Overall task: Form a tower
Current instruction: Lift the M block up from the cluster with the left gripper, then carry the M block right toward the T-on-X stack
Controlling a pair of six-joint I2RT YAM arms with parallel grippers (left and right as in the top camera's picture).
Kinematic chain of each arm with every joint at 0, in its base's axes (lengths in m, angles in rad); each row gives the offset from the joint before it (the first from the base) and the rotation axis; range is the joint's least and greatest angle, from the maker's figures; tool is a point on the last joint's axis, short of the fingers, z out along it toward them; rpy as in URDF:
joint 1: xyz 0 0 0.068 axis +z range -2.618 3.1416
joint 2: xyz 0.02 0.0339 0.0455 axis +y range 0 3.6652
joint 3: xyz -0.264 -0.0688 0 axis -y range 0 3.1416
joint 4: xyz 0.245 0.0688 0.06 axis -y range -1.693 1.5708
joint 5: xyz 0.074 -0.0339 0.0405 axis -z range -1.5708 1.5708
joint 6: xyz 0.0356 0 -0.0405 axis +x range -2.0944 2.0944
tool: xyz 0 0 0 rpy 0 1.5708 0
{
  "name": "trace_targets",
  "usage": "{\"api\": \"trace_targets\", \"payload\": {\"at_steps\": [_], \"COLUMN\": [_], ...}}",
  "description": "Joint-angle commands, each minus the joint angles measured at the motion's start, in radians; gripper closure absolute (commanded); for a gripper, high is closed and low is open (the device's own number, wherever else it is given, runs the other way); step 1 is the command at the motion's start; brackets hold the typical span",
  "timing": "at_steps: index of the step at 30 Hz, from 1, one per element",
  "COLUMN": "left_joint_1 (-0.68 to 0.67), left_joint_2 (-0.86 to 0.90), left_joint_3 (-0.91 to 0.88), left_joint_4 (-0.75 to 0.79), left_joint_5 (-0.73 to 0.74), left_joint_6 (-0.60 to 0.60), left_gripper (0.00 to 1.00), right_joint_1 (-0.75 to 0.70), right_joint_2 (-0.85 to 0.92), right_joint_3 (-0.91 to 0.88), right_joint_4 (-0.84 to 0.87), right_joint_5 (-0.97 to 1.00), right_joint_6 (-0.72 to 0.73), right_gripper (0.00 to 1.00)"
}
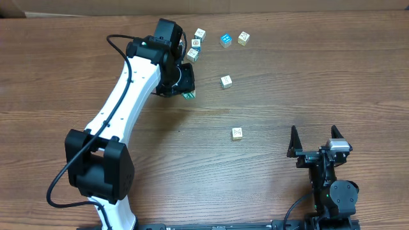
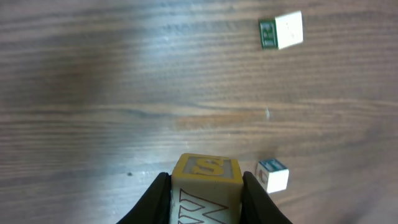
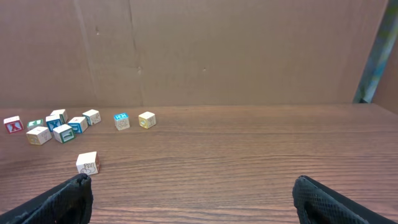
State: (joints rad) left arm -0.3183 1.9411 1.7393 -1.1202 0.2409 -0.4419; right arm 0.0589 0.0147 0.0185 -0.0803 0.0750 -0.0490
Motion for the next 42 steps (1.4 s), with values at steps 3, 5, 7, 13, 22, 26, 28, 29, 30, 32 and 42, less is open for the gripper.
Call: {"api": "trace_targets", "payload": {"at_steps": [3,5,7,13,22,26,28,29,30,32,42], "left_joint_1": [-0.051,-0.071,-0.092,-0.166,-0.285,-0.332,-0.351,-0.360,-0.368,-0.384,-0.435], "left_joint_2": [0.001,0.001,0.001,0.001,0.001,0.001,0.001,0.001,0.001,0.001,0.001], "left_joint_3": [-0.003,-0.003,-0.003,-0.003,-0.003,-0.003,-0.003,-0.003,-0.003,-0.003,-0.003], "left_joint_4": [-0.005,0.001,0.006,0.010,0.014,0.014,0.015,0.016,0.018,0.025,0.024], "left_joint_5": [0.040,0.037,0.027,-0.024,-0.137,-0.179,-0.193,-0.200,-0.201,-0.202,-0.241], "left_joint_6": [-0.006,-0.007,-0.008,-0.063,-0.147,-0.177,-0.192,-0.202,-0.210,-0.225,-0.285], "left_gripper": [0.96,0.96,0.96,0.96,0.96,0.96,0.96,0.96,0.96,0.96,0.96], "right_joint_1": [-0.003,-0.003,-0.003,-0.003,-0.003,-0.003,-0.003,-0.003,-0.003,-0.003,-0.003], "right_joint_2": [-0.012,-0.012,-0.012,-0.012,-0.012,-0.012,-0.012,-0.012,-0.012,-0.012,-0.012], "right_joint_3": [-0.011,-0.011,-0.011,-0.011,-0.011,-0.011,-0.011,-0.011,-0.011,-0.011,-0.011], "right_joint_4": [0.003,0.003,0.003,0.003,0.003,0.003,0.003,0.003,0.003,0.003,0.003], "right_joint_5": [-0.002,-0.002,-0.002,-0.002,-0.002,-0.002,-0.002,-0.002,-0.002,-0.002,-0.002], "right_joint_6": [-0.002,-0.002,-0.002,-0.002,-0.002,-0.002,-0.002,-0.002,-0.002,-0.002,-0.002], "right_gripper": [0.00,0.00,0.00,0.00,0.00,0.00,0.00,0.00,0.00,0.00,0.00]}}
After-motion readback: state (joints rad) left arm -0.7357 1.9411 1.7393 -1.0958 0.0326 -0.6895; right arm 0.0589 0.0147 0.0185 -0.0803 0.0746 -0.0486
